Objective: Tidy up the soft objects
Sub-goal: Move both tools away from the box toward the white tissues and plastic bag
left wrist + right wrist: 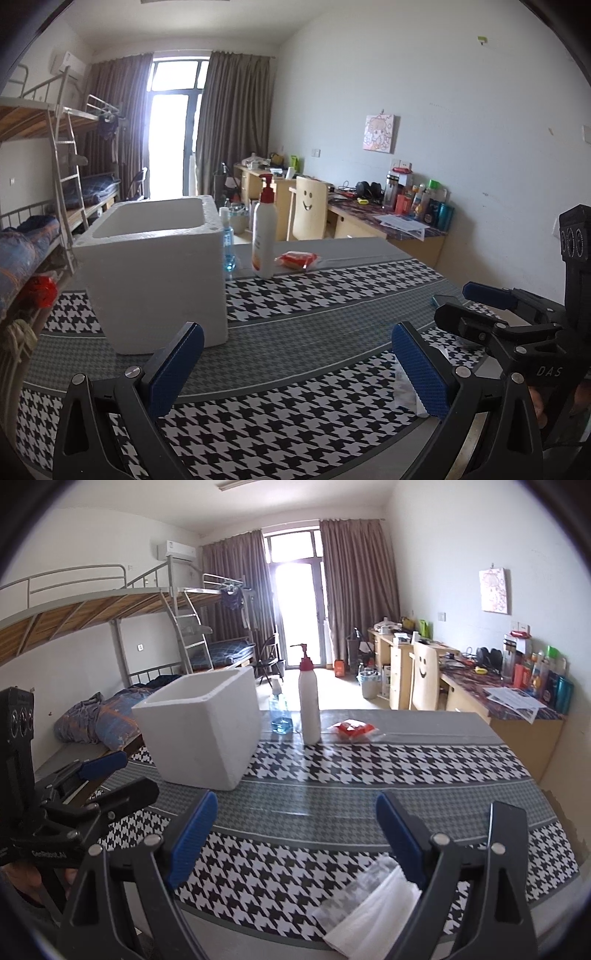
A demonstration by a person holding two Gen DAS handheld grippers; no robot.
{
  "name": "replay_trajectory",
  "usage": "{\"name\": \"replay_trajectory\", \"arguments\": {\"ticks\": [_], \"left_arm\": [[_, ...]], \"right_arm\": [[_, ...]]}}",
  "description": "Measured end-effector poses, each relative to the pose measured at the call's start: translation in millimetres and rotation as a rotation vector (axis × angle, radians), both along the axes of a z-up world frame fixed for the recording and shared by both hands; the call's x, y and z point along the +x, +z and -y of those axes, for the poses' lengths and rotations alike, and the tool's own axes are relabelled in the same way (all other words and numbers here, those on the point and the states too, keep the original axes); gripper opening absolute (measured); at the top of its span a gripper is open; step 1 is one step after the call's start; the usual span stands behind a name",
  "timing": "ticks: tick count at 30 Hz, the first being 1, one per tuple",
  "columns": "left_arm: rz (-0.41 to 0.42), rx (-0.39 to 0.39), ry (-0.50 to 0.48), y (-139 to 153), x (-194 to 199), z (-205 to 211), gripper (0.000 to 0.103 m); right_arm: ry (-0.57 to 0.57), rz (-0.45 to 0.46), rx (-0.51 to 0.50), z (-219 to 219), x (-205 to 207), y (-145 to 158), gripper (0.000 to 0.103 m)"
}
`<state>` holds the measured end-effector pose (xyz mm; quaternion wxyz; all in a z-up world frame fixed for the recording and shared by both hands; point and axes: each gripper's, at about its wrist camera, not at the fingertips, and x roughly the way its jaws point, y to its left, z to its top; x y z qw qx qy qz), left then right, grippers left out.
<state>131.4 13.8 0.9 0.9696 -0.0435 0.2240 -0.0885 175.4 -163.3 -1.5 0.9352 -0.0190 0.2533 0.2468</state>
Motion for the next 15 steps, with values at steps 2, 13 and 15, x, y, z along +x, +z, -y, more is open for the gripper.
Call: {"name": "replay_trajectory", "arguments": {"ticks": [2,13,15], "left_arm": [[-0.001,0.003,-0.012,-1,1,4,0.102],[-0.011,0.013,-0.072,-13,5,27,0.102],[-0.015,0.010,-0.086,-15,5,30,0.102]], "right_arm": [[-0.016,-0.001,-0.001,3,-1,-1,0.091],[-0.112,-0.019,-0.018,29,-9,-14,0.091],[-0.127,-0.019,-0.020,33,-12,-16,0.091]]}}
